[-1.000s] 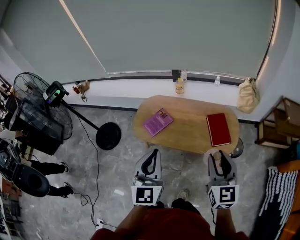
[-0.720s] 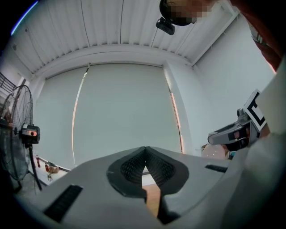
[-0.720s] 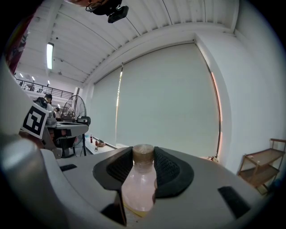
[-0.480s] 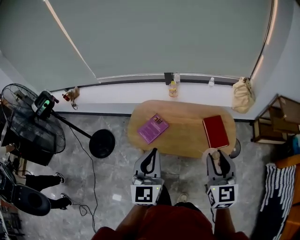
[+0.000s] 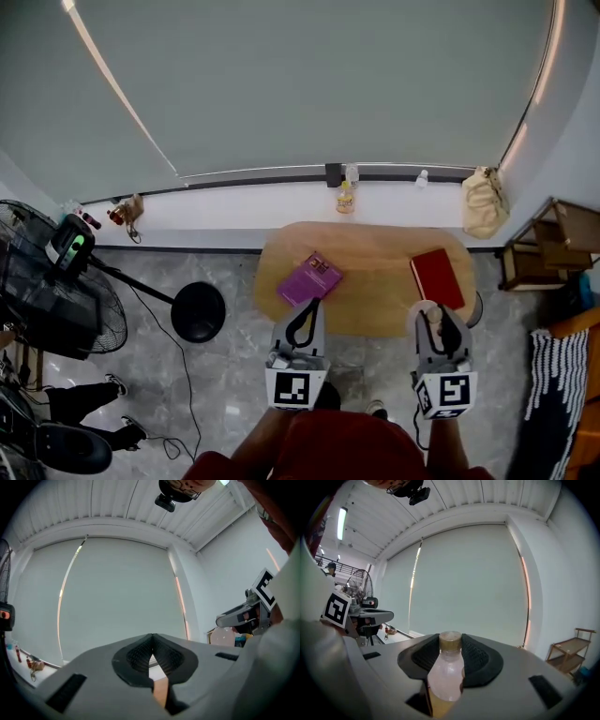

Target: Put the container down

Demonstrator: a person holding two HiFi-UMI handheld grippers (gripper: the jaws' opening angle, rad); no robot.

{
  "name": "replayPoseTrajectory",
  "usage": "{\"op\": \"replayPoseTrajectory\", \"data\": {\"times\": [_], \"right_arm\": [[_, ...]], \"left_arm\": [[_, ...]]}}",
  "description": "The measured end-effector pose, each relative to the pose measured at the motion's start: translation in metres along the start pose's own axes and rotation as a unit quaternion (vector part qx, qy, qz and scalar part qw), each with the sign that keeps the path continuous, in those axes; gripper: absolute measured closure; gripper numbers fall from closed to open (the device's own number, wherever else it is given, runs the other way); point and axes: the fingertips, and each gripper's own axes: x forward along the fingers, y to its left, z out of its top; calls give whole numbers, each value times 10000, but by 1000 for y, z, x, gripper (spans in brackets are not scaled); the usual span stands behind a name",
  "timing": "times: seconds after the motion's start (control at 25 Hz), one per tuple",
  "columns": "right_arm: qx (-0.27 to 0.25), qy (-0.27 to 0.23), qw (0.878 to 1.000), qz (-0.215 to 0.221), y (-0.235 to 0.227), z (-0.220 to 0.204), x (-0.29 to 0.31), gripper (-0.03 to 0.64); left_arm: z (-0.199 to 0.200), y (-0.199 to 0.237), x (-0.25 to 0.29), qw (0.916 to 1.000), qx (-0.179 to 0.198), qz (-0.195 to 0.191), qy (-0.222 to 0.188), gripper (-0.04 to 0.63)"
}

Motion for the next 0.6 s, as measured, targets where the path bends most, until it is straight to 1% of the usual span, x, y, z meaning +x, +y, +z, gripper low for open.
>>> {"op": "replayPoseTrajectory", "data": {"times": [0.12,0.28,0.44,0.6], "right_arm": [[16,50,10000,-84,11,1,20,476],[115,61,9997,-213,31,3,45,476],[33,144,9992,-361,48,0,67,476],[64,244,9984,-504,61,-5,79,476]], "left_arm": [[-6,22,11,9999,-35,-95,-1,589],[-13,53,21,9994,-286,-184,-39,589],[-23,81,28,9990,-317,-330,-28,589],[-33,99,31,9980,-393,-489,1,589]]}}
